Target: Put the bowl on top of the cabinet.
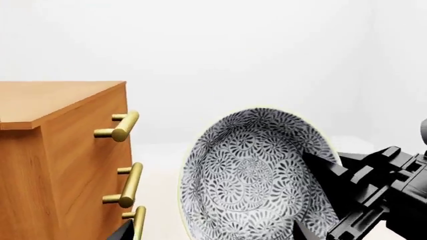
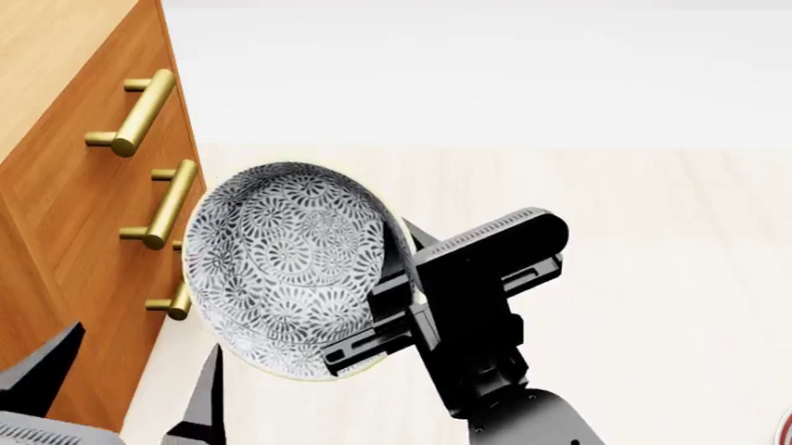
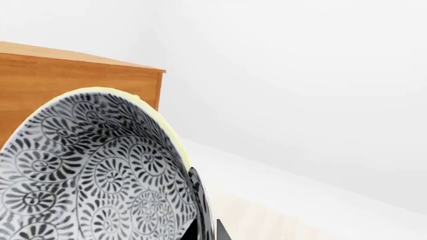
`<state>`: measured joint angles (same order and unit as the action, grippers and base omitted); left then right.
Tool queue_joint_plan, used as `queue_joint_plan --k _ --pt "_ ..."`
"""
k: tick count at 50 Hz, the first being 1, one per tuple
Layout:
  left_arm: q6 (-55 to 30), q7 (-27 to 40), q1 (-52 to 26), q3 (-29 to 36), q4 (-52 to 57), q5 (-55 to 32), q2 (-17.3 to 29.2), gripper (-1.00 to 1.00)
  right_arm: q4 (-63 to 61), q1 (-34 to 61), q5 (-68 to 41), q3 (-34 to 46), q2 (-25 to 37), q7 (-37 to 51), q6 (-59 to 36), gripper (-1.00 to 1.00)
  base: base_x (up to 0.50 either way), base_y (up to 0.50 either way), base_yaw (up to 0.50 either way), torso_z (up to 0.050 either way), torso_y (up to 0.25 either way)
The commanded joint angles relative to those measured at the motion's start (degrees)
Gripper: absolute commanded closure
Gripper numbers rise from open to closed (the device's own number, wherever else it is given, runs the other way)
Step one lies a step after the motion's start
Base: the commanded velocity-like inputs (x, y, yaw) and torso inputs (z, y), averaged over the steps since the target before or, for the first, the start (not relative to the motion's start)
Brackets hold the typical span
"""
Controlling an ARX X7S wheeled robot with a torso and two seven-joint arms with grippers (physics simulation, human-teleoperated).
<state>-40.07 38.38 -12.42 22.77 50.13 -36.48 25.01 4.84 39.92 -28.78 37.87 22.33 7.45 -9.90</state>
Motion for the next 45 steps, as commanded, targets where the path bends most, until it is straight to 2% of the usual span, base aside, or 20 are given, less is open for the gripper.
queue_joint_plan --k 1,9,29,45 --pt "-5.03 1.49 -4.88 -0.86 0.45 -4.14 -0.95 -1.00 -7.01 -1.29 1.65 0.50 2.04 2.00 -1.19 1.00 0.00 0.00 0.00 0.000 0.000" --pt "-8.48 1.23 -9.61 -4.76 -2.37 -12.07 -1.68 -1.00 -12.85 -2.42 2.00 1.34 3.87 3.01 -2.54 1.00 0.00 0.00 0.00 0.000 0.000" --pt "-8.40 1.56 -10.87 -6.32 -5.95 -12.49 -0.98 -1.00 -13.65 -3.73 1.95 1.10 5.01 2.88 -1.14 1.00 0.00 0.00 0.00 0.000 0.001" --pt "-7.35 0.60 -12.28 -5.12 -9.94 -10.49 -1.43 -1.00 -13.85 -4.18 2.05 1.20 5.25 2.99 -0.71 1.00 0.00 0.00 0.00 0.000 0.000"
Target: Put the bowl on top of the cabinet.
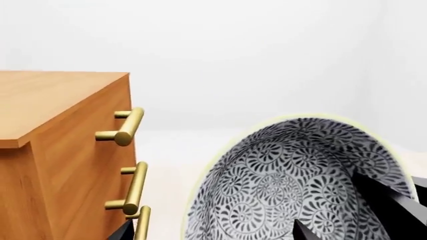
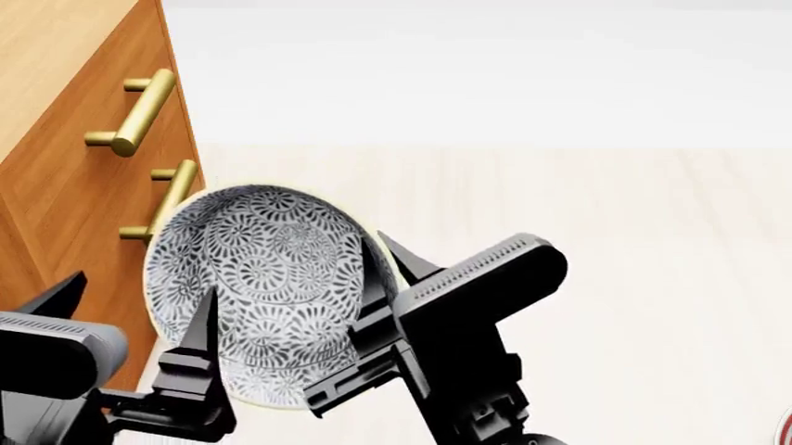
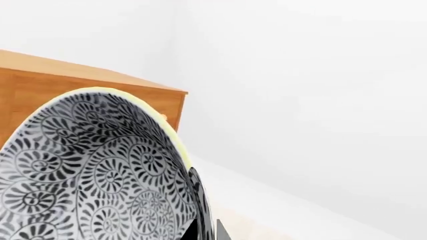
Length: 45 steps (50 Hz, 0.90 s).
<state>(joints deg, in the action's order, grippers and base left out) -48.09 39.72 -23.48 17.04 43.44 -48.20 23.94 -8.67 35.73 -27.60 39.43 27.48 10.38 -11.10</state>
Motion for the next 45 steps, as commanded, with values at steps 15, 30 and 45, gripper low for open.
queue_joint_plan --k 15,30,45 --pt "1.65 -2.39 -2.22 0.89 -7.35 1.32 -0.89 -1.00 -2.22 -0.18 0.72 -0.10 0.62 0.23 0.09 1.00 0.00 0.00 0.00 0.001 0.001" --pt "4.34 -5.90 -3.59 1.57 -13.17 2.89 -1.14 -1.00 -2.53 -0.23 0.73 -0.24 0.94 0.42 0.25 1.00 0.00 0.00 0.00 0.000 0.001" --pt "6.38 -7.94 -3.75 2.70 -17.28 4.46 -1.52 -1.00 -1.95 -0.47 0.76 -0.15 0.81 0.30 0.81 1.00 0.00 0.00 0.00 0.000 0.000"
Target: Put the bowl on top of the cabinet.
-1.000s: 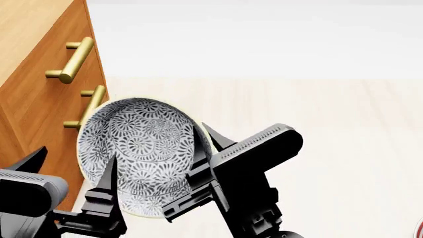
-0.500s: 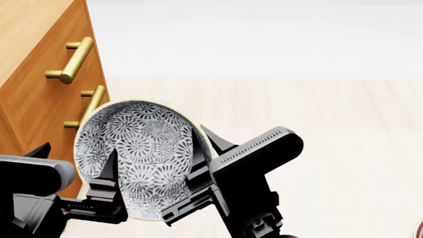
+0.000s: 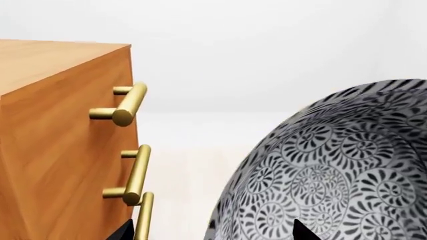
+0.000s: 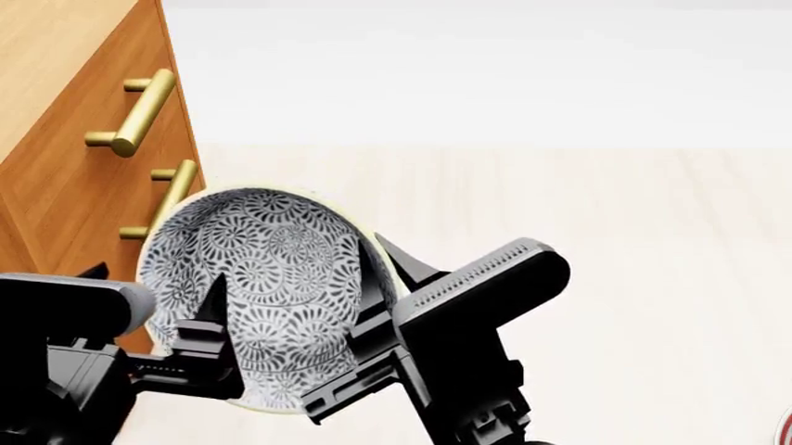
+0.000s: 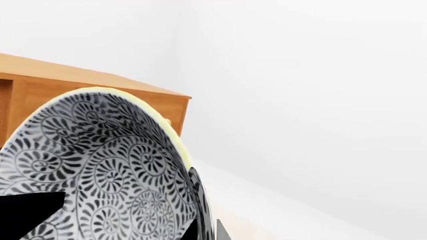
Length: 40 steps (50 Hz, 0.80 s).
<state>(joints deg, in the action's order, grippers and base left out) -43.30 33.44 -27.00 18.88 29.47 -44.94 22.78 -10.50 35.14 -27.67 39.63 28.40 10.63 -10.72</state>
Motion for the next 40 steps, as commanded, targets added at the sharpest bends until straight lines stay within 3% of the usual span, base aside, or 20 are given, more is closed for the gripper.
queue_joint_plan --k 1,18,19,40 --pt "1.57 -1.59 -0.23 0.86 -3.24 1.20 -0.33 -1.00 -0.07 0.10 0.85 -0.30 -0.11 -0.02 0.47 1.00 0.00 0.00 0.00 0.000 0.000" --pt "2.80 -1.31 0.47 1.29 -2.90 2.43 0.17 -1.00 0.46 0.03 0.87 -0.35 -0.08 -0.03 0.85 1.00 0.00 0.00 0.00 0.000 0.001" --pt "2.77 -1.13 0.48 1.27 -2.83 2.45 0.15 1.00 0.49 0.00 0.99 -0.30 -0.09 0.01 0.92 1.00 0.00 0.00 0.00 0.000 0.000" --pt "3.40 -3.73 1.47 1.95 -0.47 0.63 1.56 1.00 0.29 0.09 0.91 -0.31 0.04 0.19 0.86 1.00 0.00 0.00 0.00 0.000 0.000"
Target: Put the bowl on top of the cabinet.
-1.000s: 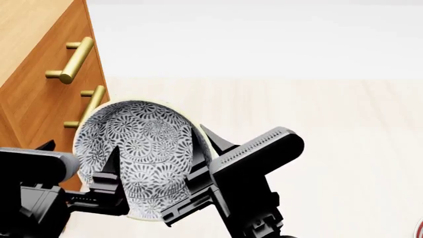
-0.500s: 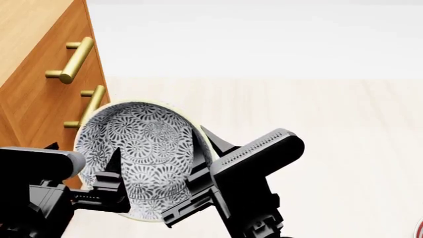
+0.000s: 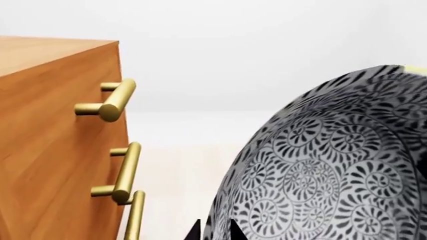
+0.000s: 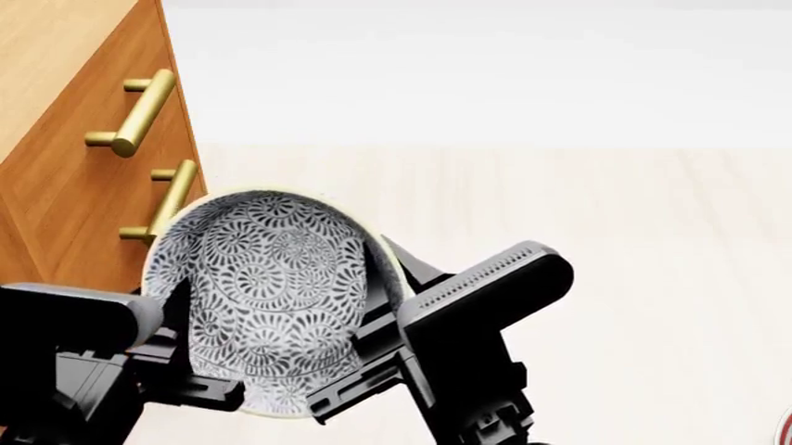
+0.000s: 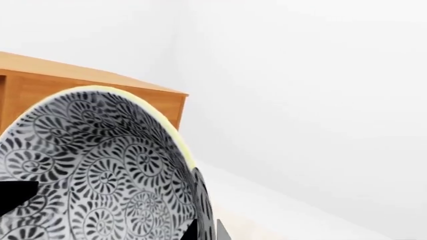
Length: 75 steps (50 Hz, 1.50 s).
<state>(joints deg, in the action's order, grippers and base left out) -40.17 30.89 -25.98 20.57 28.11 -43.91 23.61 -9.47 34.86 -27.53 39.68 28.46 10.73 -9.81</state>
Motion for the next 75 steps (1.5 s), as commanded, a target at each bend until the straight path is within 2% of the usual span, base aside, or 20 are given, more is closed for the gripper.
queue_joint_plan --k 1,23,24,52,58,59,64,75 --pt "0.33 -1.25 0.48 0.25 0.86 -0.43 0.77 1.00 -0.73 0.38 0.80 -0.35 -0.02 0.13 -0.06 1.00 0.00 0.00 0.00 0.000 0.000" --pt "0.44 -0.96 0.75 -0.03 0.78 -1.28 0.99 1.00 0.54 0.68 0.15 -0.79 -0.54 0.60 -0.41 1.00 0.00 0.00 0.00 0.000 0.000" --pt "0.46 -0.99 0.74 0.00 0.71 -1.30 0.98 1.00 0.73 0.68 -0.15 -1.05 -0.66 0.75 -0.42 -1.00 0.00 0.00 0.00 0.000 0.000" --pt "0.98 -0.74 0.60 -0.34 0.41 -1.92 1.08 1.00 1.02 0.30 -1.34 -1.97 -0.64 1.12 0.10 -1.00 0.00 0.00 0.00 0.000 0.000" --pt "0.28 -1.70 -0.99 0.93 0.66 -1.81 1.20 1.00 1.60 -0.12 -1.39 -2.35 -0.46 1.05 0.96 -1.00 0.00 0.00 0.00 0.000 0.000" --pt "2.06 -3.76 -0.85 1.86 1.53 -0.55 1.72 1.00 1.81 -0.43 -1.88 -2.70 -0.32 0.83 1.37 -1.00 0.00 0.00 0.00 0.000 0.000" --pt "1.57 -3.69 -2.93 4.29 2.45 2.05 1.66 1.00 1.68 -2.24 -3.48 -4.12 0.64 0.36 3.28 -1.00 0.00 0.00 0.00 0.000 0.000" --pt "0.24 -3.94 -6.61 3.33 -2.69 -0.44 -1.37 1.00 -0.27 -6.19 -5.31 -6.51 3.30 -0.20 7.34 -1.00 0.00 0.00 0.00 0.000 0.001"
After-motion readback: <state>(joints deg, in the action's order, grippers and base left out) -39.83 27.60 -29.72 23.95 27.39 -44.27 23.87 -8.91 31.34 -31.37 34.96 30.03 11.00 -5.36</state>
